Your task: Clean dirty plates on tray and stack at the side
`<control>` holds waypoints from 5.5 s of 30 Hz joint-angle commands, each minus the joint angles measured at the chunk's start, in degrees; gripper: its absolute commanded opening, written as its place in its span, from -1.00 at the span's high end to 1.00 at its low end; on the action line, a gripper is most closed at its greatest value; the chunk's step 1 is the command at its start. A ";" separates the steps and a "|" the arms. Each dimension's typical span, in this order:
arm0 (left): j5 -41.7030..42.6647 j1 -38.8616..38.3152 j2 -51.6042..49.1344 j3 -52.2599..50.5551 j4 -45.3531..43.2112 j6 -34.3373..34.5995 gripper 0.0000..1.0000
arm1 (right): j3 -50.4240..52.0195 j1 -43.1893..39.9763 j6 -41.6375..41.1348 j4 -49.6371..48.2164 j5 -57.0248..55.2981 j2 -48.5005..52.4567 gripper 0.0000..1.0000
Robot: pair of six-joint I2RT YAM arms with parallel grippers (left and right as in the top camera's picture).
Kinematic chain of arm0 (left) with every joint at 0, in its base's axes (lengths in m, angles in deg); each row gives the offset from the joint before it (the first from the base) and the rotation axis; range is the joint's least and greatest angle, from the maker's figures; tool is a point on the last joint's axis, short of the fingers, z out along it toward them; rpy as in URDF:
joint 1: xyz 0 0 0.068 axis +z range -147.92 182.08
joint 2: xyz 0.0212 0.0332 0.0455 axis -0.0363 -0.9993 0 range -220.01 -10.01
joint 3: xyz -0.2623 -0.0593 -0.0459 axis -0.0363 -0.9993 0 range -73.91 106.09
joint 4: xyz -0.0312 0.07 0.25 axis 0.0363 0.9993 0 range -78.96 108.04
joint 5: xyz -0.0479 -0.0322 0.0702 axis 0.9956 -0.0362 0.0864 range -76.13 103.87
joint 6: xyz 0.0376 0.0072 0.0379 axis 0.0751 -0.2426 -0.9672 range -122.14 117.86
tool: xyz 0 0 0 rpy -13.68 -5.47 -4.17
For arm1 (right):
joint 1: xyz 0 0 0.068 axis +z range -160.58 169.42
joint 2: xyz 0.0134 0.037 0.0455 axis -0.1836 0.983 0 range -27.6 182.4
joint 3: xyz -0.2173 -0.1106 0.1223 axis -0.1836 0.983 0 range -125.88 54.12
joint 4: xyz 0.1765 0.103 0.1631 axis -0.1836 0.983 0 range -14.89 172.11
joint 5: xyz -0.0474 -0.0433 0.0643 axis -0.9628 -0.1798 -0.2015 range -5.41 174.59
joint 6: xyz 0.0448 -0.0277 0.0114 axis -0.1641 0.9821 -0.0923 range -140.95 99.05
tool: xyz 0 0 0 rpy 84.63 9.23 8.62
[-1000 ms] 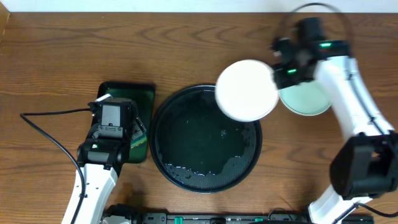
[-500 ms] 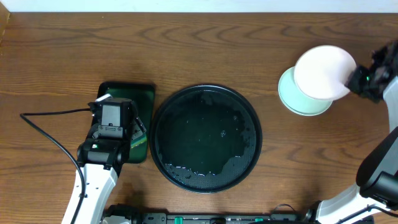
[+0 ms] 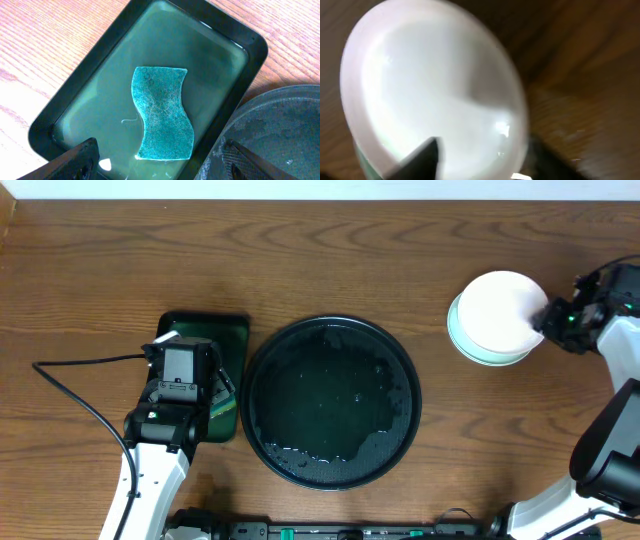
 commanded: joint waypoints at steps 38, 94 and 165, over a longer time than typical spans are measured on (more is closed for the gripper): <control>-0.74 0.02 0.07 1.09 0.02 -0.74 -0.60 | -2.19 31.01 -2.62 29.00 -1.42 -31.08 -0.98; -0.74 0.02 0.07 1.09 0.04 -0.74 -0.60 | 72.30 18.62 13.11 -29.07 -16.15 -105.70 -0.99; 23.28 10.88 59.89 -42.25 -31.45 -32.70 -0.60 | 72.28 18.64 13.27 -29.24 -16.15 -105.70 -0.98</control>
